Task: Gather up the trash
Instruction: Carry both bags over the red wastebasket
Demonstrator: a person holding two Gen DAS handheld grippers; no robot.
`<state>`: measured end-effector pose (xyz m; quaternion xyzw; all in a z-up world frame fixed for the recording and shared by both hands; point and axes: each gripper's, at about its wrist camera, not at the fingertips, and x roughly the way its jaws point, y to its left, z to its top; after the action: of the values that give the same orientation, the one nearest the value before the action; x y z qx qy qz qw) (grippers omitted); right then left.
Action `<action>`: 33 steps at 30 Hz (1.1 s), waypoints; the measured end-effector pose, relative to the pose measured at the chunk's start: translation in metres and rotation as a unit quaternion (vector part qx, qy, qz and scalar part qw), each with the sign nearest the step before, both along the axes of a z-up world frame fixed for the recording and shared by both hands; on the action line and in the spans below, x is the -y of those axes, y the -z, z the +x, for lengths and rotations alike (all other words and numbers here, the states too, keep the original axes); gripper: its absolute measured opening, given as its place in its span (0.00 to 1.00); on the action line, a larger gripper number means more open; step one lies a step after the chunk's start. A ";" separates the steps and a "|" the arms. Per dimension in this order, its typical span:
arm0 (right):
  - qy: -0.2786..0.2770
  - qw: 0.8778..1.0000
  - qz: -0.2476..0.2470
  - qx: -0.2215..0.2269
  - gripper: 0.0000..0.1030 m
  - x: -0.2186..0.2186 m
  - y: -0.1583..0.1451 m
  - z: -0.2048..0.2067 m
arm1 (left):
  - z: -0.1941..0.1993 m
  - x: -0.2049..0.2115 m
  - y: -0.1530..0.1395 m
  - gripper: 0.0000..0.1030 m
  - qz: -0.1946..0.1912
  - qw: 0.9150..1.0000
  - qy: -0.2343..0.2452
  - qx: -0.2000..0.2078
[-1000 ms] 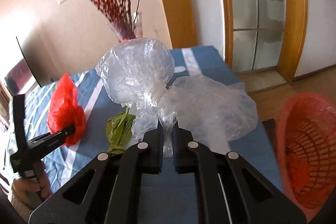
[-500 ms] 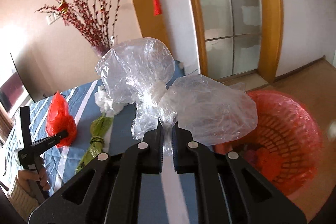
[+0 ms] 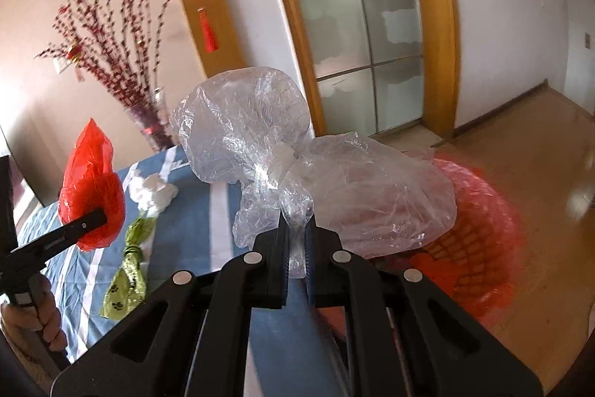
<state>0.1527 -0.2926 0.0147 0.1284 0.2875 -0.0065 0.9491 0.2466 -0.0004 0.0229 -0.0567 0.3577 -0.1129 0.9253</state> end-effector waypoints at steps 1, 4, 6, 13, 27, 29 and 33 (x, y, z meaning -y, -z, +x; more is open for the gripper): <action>0.004 1.000 0.001 0.000 0.08 0.004 0.000 -0.002 | -0.002 0.011 -0.001 0.18 -0.002 1.000 0.012 0.001; 0.024 1.000 0.006 0.002 0.08 0.022 0.001 -0.009 | -0.006 0.047 -0.001 0.18 -0.013 0.999 0.051 -0.004; 0.035 0.999 0.009 0.002 0.07 0.032 0.002 -0.013 | -0.007 0.069 0.000 0.18 -0.018 0.997 0.077 -0.010; 0.074 0.997 0.024 0.000 0.08 0.066 0.008 -0.023 | -0.015 0.138 0.007 0.18 -0.011 0.989 0.144 -0.015; 0.108 0.992 0.063 -0.008 0.08 0.104 0.024 -0.020 | -0.012 0.201 0.030 0.18 -0.009 0.979 0.199 -0.046; 0.111 0.992 0.066 -0.009 0.08 0.107 0.026 -0.020 | -0.011 0.208 0.033 0.18 -0.008 0.978 0.205 -0.049; 0.114 0.991 0.072 -0.011 0.09 0.113 0.030 -0.019 | -0.011 0.218 0.039 0.18 -0.007 0.976 0.211 -0.054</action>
<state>0.1342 -0.4058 -0.0150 0.2285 0.2811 -0.0955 0.9272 0.2356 -0.2187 -0.0157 0.0079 0.4101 -0.3051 0.8595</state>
